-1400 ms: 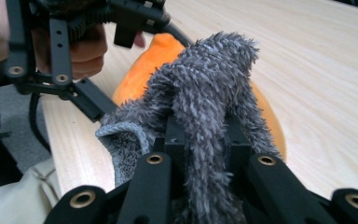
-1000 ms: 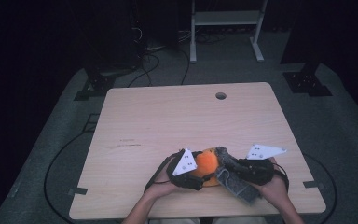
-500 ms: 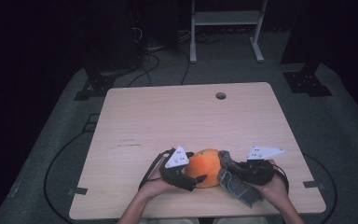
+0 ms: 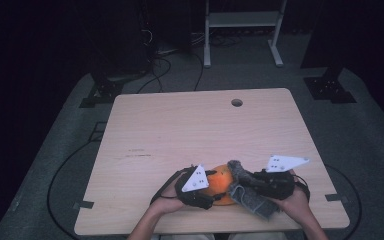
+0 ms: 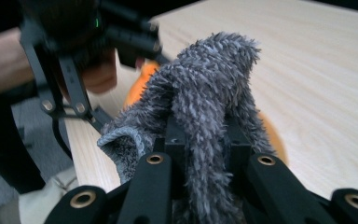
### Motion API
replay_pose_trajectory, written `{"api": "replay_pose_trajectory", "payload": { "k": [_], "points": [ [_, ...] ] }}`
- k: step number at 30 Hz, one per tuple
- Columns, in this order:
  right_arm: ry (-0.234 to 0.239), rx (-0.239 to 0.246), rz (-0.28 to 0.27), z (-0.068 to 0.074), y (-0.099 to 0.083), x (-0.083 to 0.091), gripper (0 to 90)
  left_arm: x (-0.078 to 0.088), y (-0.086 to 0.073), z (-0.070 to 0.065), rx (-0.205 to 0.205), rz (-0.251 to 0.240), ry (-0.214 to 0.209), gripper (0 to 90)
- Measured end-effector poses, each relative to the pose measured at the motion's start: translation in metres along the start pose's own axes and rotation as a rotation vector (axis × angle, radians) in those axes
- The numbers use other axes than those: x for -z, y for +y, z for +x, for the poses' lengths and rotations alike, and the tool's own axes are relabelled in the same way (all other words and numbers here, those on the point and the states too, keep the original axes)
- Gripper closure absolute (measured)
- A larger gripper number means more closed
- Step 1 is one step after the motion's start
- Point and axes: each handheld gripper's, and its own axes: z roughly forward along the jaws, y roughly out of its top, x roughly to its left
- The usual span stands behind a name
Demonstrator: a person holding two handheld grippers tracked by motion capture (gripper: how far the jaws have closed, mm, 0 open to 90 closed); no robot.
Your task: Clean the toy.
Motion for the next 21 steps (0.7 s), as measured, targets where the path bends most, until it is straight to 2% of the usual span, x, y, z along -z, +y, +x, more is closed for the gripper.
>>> {"api": "replay_pose_trajectory", "payload": {
  "k": [2, 3, 5, 6, 10, 14, 17, 21],
  "points": [
    [0.006, -0.006, 0.007, 0.002, -0.003, -0.007, 76.1, -0.002, 0.002, 0.004, 0.053, 0.032, 0.006, 14.2],
    [0.004, 0.001, 0.004, 0.002, -0.003, -0.008, 76.1, -0.002, 0.001, 0.004, 0.052, 0.029, 0.006, 14.0],
    [-0.015, 0.0, 0.002, 0.001, -0.003, -0.006, 76.2, 0.0, -0.001, 0.003, 0.022, 0.016, 0.007, 23.3],
    [-0.017, -0.011, -0.003, -0.002, -0.004, -0.005, 76.2, 0.0, -0.001, 0.003, 0.02, 0.019, 0.006, 25.6],
    [-0.041, -0.088, 0.007, -0.022, -0.02, -0.002, 76.1, 0.003, -0.005, 0.005, 0.011, 0.024, 0.002, 29.1],
    [-0.077, -0.15, 0.05, -0.036, -0.034, -0.002, 76.2, 0.005, -0.009, 0.006, 0.01, 0.018, -0.013, 29.8],
    [-0.07, -0.148, 0.032, -0.036, -0.03, 0.0, 76.2, 0.007, -0.011, 0.006, -0.002, 0.023, -0.028, 29.9],
    [-0.058, -0.122, 0.015, -0.031, -0.024, -0.004, 76.2, 0.009, -0.014, 0.008, 0.001, 0.026, -0.04, 29.9]
  ]
}}
